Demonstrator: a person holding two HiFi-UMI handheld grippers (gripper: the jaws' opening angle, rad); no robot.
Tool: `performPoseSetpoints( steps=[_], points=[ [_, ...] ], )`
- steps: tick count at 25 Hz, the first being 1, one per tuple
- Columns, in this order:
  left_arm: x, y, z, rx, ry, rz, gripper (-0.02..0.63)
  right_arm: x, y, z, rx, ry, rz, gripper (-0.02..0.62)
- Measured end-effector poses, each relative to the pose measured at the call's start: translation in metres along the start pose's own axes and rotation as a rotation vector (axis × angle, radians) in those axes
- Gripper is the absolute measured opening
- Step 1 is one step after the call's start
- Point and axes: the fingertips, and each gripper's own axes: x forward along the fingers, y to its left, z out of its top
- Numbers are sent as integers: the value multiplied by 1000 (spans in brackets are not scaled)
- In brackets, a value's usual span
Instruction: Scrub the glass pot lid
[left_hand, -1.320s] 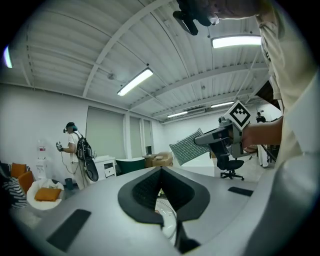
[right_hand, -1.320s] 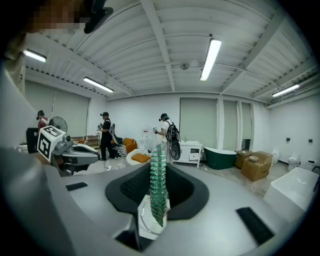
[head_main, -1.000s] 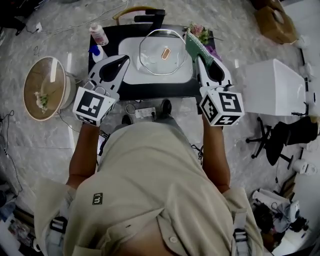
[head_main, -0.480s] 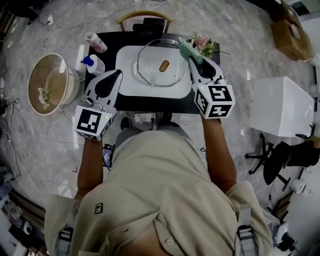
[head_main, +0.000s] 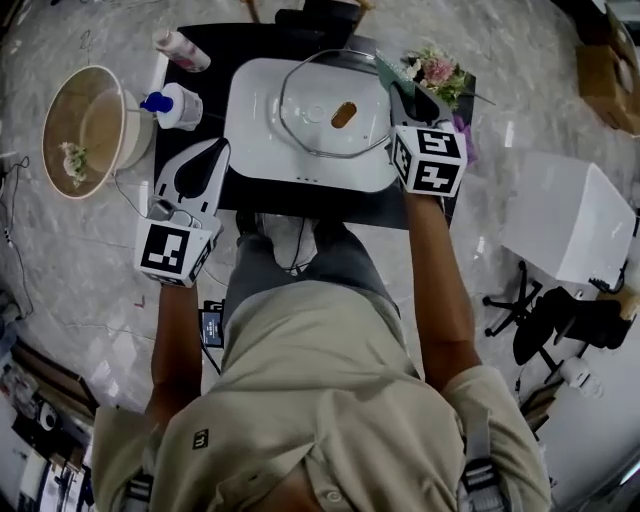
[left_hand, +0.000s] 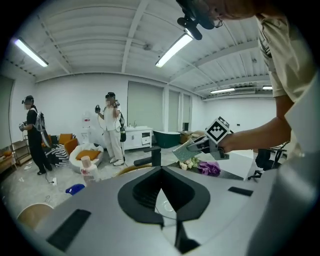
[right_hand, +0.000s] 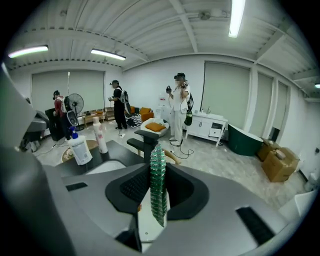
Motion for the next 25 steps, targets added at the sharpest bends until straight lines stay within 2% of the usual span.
performPoseSetpoints(
  steps=[7, 11, 14, 17, 22, 25],
  points=[
    [20, 0, -35, -36, 44, -27, 15, 61, -25, -45, -78, 105, -109, 91],
    [25, 4, -44, -45, 53, -31, 15, 86, -20, -70, -112, 170, -128, 91],
    [24, 10, -49, -52, 54, -24, 15, 97, -10, -74, -145, 181, -133, 91],
    [20, 16, -54, -59, 60, -15, 15, 107, 14, -76, -192, 194, -98, 92],
    [8, 27, -66, -76, 74, 8, 15, 128, 76, -88, -200, 236, 31, 95],
    [1, 35, -74, -83, 79, 20, 14, 140, 123, -88, -248, 242, 126, 95]
  ],
)
